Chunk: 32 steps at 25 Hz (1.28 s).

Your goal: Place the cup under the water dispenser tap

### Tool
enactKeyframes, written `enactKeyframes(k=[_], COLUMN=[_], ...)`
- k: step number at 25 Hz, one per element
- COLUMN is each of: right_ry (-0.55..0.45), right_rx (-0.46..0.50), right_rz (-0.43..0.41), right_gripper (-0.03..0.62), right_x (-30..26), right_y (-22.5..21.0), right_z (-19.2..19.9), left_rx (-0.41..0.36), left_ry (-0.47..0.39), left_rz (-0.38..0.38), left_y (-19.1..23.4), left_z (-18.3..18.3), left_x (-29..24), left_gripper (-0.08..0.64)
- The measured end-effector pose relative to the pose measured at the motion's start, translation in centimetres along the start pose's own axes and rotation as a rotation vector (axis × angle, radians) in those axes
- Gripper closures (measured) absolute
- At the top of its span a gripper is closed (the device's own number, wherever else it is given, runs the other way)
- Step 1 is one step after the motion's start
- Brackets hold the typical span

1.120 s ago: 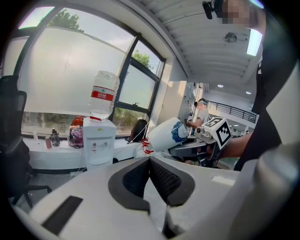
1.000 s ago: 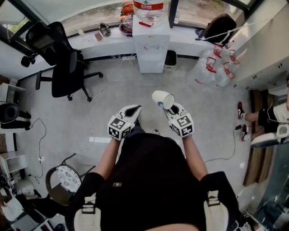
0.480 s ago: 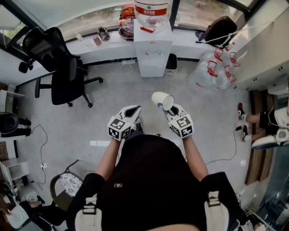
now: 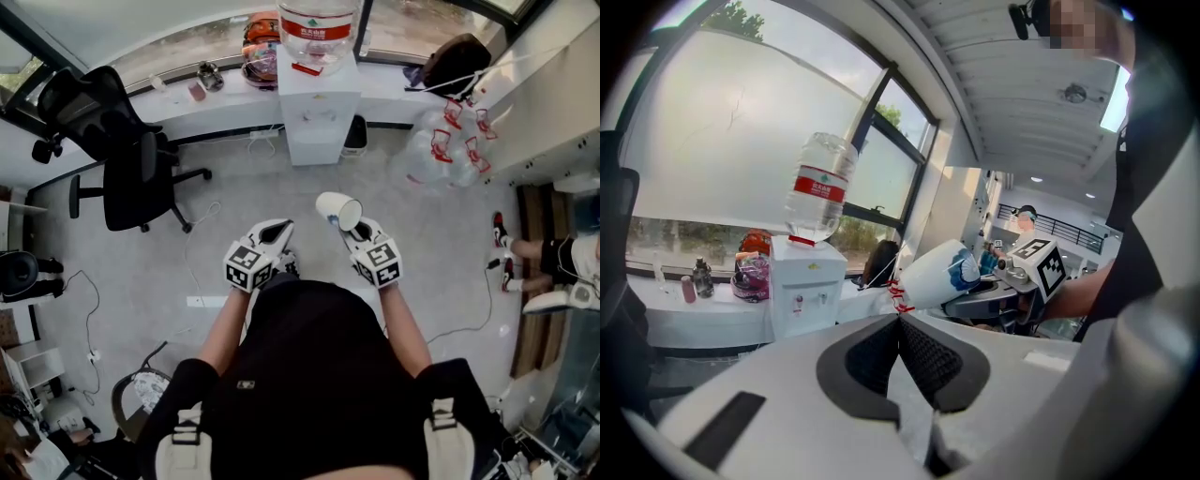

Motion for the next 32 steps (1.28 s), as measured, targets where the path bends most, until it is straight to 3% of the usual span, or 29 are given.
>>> enactKeyframes(k=[32], right_ry=[0.028], right_rx=[-0.012], right_rz=[0.045], right_gripper=[0.552], right_x=[-11.8], right_y=[-0.1], right_z=[-4.4], left_rx=[0.003], left_ry=[0.003], left_rz=[0.038], left_y=[13.2], left_z=[-3.9], left_x=[0.9], left_gripper=[0.56])
Point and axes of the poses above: the fingertips, and each gripper's own axes: x backward along the fingers, y to its left, z out of its underside, the point moved 1 cm from there along x, backward along the fingers, and after that the axes turned 7 degrees about x, right-handed, at the moved point
